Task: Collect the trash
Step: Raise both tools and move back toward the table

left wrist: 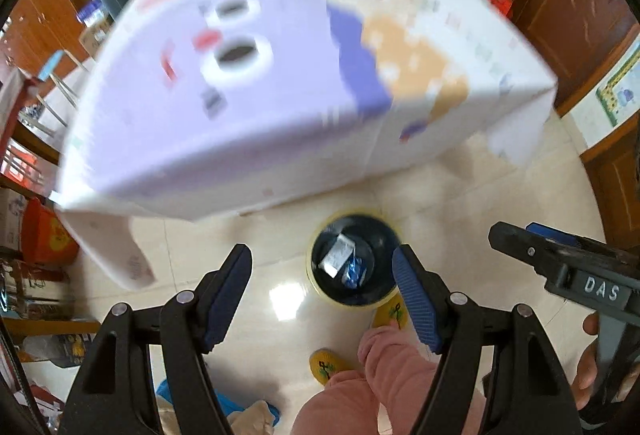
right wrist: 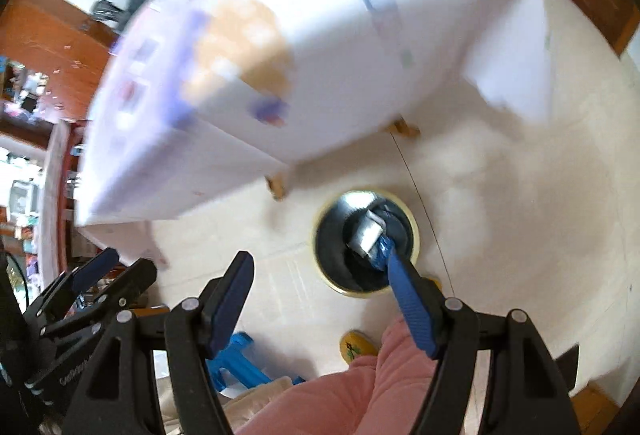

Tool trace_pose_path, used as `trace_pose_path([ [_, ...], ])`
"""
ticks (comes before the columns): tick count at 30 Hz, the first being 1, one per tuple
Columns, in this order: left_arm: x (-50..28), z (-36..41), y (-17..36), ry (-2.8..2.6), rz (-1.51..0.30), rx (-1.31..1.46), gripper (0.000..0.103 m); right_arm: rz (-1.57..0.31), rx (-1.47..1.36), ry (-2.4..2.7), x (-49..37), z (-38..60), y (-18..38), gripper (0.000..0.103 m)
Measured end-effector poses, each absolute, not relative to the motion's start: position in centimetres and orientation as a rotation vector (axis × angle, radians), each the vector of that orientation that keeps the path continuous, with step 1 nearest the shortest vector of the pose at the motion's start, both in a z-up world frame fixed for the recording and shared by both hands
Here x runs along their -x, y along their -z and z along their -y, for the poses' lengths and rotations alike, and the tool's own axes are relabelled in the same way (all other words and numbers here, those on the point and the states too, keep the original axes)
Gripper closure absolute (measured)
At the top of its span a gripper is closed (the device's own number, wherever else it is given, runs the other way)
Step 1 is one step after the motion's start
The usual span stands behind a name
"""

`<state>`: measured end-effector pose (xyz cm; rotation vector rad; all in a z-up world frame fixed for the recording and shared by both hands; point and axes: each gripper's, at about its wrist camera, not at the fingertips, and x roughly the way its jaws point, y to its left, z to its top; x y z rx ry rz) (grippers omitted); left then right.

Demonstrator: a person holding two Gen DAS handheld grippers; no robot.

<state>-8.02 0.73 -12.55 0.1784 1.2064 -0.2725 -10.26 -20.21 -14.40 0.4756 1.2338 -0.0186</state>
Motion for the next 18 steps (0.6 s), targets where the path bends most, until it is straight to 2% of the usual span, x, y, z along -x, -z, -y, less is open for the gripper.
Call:
trace_pose_path([
  [9,8.7,-0.4,0.8,0.306,-1.017,-0.214,0.032,-1.031,-0.300,0.026,10.9,19.2,2.2,0.032],
  [13,7.5,-0.7,-2.8,0.327,-0.963,-0.172,0.032,-0.941,-0.262,0.019,10.4,18.7,-1.2,0.032],
  [18,6.1,-0.9,-5.5,0.325,-0.944,-0.118,0.028,-0.914,-0.217,0.013,8.4,19.0,-3.2,0.032],
])
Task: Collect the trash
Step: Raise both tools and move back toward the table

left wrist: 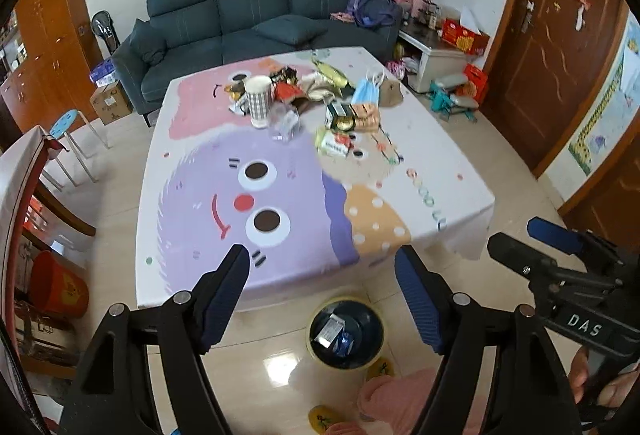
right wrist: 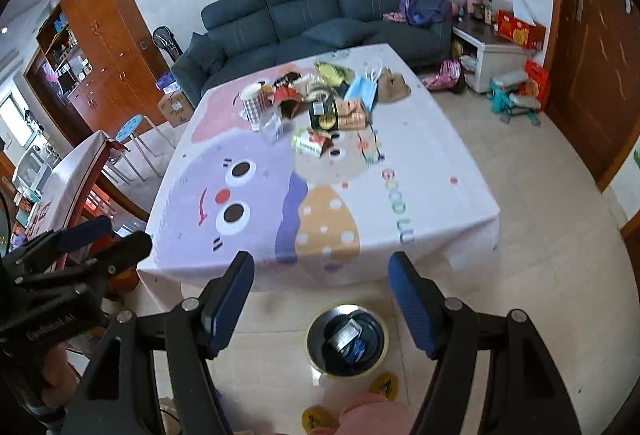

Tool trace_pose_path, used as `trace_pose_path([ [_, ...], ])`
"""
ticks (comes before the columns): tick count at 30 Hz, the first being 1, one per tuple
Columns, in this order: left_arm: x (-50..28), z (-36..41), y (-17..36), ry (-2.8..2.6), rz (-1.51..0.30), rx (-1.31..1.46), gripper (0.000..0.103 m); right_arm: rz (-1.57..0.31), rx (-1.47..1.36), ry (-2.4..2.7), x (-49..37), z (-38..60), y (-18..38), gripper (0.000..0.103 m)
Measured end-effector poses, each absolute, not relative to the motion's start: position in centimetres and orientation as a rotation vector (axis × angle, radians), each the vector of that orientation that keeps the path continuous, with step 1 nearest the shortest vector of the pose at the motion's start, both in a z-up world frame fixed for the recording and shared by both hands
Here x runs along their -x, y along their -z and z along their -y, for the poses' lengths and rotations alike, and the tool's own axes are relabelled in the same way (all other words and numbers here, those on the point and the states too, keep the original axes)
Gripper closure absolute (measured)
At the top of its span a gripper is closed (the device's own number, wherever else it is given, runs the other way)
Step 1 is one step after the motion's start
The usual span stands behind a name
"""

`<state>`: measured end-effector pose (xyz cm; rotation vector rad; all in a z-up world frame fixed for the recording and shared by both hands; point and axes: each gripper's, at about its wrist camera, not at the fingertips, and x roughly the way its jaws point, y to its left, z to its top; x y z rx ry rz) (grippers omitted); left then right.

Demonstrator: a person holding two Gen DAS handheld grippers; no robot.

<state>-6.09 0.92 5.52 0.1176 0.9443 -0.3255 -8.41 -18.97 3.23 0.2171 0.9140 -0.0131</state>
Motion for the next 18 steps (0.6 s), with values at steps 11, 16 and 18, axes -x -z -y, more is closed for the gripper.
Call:
trace_pose_path([
  [11,-0.9,4.1,-4.5,0.251,-0.941,-0.168,0.026,-0.909,-0.085,-0.138,-3.1,22.9,-2.9,0.033],
  [16,-7.6,7.4,0.0,0.169,-1.072,-0.074,0.026,-0.969,-0.028,-0.269,-10.3,25.6,-0.7,0.033],
  [18,-10.1,8.1,2.2,0.146,-1.157,0.022,0.026,-1.001,0.013,-0.315,-12.7,26.5,0.2,0.032],
])
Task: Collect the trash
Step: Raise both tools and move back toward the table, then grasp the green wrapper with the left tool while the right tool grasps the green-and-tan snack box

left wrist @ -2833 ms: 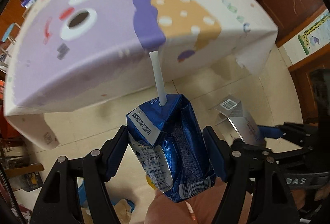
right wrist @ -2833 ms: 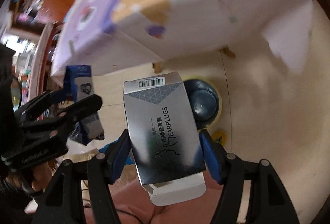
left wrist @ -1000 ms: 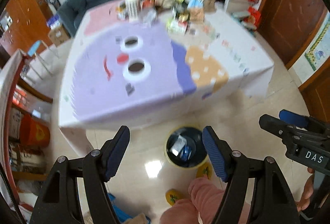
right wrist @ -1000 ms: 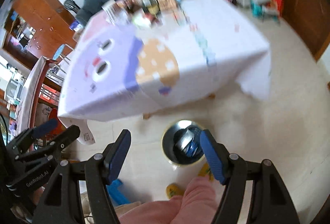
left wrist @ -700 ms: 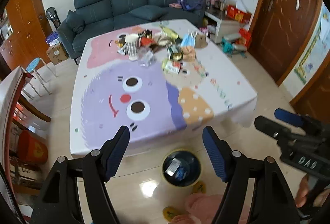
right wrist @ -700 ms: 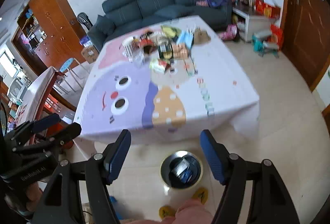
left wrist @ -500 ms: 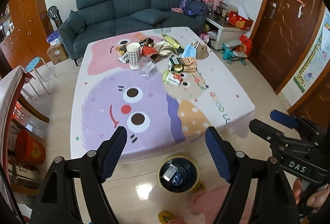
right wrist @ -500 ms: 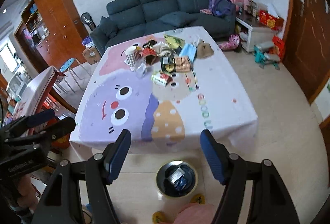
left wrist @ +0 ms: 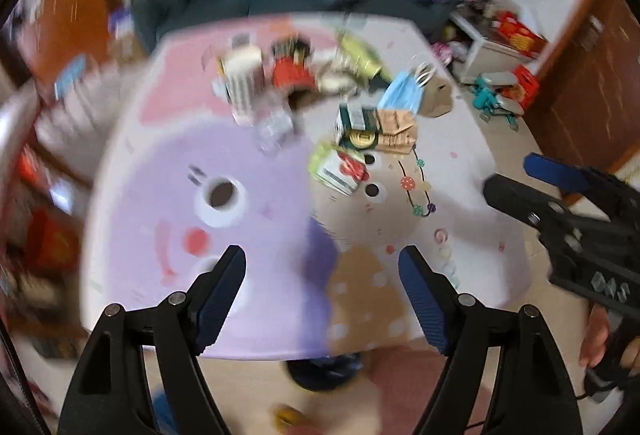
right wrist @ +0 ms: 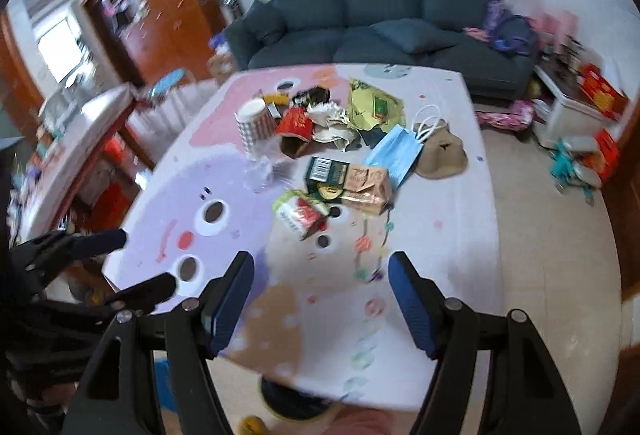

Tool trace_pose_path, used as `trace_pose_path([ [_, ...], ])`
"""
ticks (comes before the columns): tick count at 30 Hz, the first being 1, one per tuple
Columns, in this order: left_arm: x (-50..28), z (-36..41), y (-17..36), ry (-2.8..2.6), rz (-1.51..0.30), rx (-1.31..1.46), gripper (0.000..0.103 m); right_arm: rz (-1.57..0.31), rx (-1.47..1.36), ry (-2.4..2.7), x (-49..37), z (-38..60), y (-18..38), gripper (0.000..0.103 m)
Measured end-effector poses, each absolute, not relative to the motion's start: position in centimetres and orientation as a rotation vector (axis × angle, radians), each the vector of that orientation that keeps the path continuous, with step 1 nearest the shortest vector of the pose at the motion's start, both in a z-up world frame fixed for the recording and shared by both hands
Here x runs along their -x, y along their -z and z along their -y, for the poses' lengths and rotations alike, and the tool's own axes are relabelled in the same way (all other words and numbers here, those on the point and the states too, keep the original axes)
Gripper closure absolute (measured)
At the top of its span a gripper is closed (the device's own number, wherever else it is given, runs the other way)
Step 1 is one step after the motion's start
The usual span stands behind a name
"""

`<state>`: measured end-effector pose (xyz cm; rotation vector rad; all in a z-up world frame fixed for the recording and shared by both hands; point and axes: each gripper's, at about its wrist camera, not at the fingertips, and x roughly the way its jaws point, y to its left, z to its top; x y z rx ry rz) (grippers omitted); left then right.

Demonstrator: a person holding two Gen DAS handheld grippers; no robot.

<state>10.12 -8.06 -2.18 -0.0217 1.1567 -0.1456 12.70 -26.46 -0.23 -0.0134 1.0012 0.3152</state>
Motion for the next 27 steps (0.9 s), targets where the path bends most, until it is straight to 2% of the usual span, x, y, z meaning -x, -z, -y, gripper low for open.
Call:
trace_pose_path([
  [10,-19.4,9.5,10.6,-0.100,-1.311,0.377,0.026,-1.044,0.249,-0.550,-21.5,27.8,4.1,0.032],
  [17,-23.7,10.8,13.6,-0.220,-1.370,0.379,0.026,-1.035,0.324,-0.640,-24.9,27.4,6.1,0.032],
  [22,-25.6,11.6,16.1,-0.293,-1.430,0.362,0.041,-1.060,0.327,-0.674,-26.7,27.6,7.4,0.032],
  [27,-25.4,12.3,16.2,-0.295,-1.403,0.366,0.053,-1.080,0.357,-0.722,-27.8,26.8,8.5,0.032],
])
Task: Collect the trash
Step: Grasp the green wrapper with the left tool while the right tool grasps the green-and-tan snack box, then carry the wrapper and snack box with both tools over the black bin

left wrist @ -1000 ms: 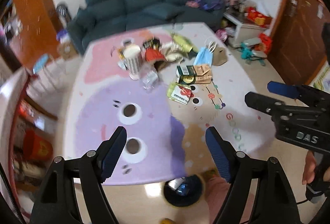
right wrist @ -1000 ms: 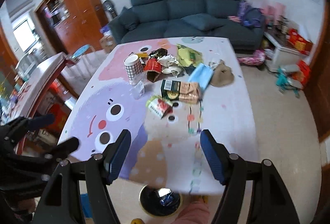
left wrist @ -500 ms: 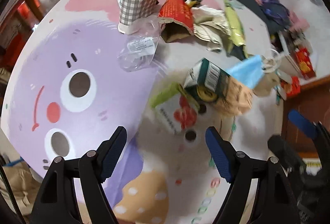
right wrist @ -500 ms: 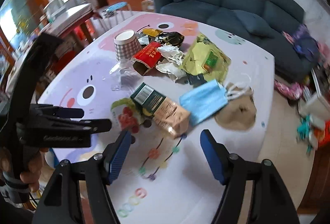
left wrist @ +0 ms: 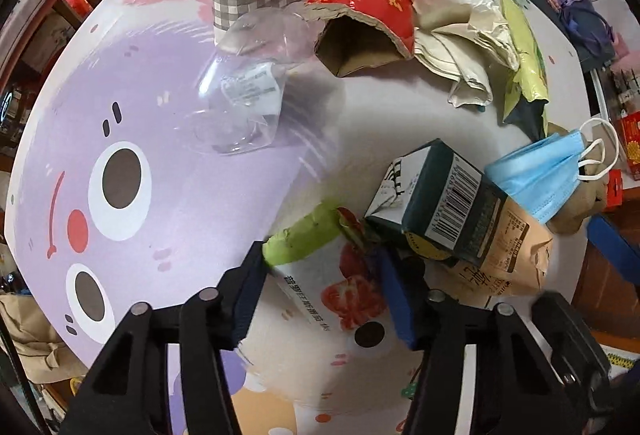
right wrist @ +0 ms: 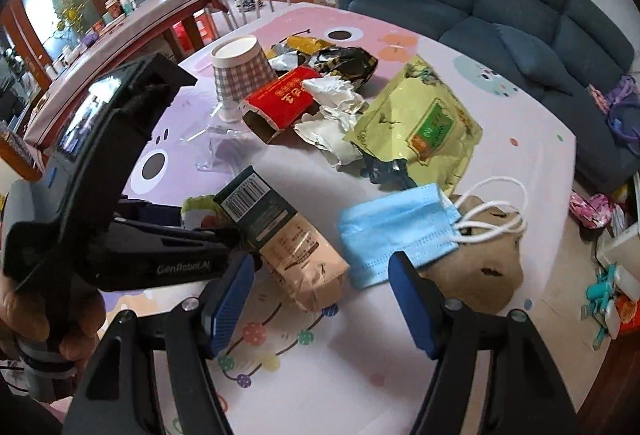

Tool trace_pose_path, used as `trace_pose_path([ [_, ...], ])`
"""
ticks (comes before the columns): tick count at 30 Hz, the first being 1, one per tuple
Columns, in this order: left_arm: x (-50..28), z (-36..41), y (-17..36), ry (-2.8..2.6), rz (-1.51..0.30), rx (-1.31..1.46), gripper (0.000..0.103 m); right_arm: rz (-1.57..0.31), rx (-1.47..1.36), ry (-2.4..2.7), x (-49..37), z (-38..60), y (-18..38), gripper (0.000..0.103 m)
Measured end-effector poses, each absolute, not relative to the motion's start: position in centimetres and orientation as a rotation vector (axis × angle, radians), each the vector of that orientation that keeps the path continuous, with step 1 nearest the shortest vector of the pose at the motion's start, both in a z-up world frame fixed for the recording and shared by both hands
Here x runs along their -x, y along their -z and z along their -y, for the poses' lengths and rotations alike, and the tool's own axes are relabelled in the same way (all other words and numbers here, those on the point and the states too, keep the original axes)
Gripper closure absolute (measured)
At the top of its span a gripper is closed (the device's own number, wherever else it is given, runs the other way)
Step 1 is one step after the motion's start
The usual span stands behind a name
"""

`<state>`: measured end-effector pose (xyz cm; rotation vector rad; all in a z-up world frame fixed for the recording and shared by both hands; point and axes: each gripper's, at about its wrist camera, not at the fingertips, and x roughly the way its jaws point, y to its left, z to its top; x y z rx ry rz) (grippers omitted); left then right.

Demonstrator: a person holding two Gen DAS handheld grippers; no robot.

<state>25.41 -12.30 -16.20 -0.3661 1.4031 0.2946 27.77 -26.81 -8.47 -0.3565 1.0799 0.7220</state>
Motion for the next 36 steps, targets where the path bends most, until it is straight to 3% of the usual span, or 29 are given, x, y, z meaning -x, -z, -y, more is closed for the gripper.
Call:
trace_pose_path([
  [3,-25.1,12.5,16.2,-0.273,-1.390,0.379,0.063,-1.086,0.405,-0.762,-28.3,25.6,9.3,0.032],
  [10,-23.0,10.2,15.5,-0.244,-1.354,0.447,0.078,-1.097,0.492,-0.831,-29.3,23.1,10.7,0.032],
  [20,-20.7,7.2,14.4,-0.276,-1.312,0.499,0.078,-1.154,0.668,-0.911,-28.4,20.9,12.5,0.033],
  [21,-20.6,7.0,14.3,-0.274,-1.306,0.505,0.078,-1.159,0.684,-0.911,-28.1,20.7,12.8,0.034],
  [23,-19.9,6.9,13.9,-0.272,-1.300,0.510,0.078,-1.166,0.693,-0.912,-27.7,20.4,12.9,0.060],
  [24,-19.7,6.7,13.8,-0.270,-1.297,0.510,0.079,-1.170,0.687,-0.907,-27.5,20.3,12.9,0.066],
  [36,-16.9,5.7,9.7,-0.147,-1.225,0.475,0.079,-1.288,0.306,-0.835,-24.4,21.8,10.2,0.067],
])
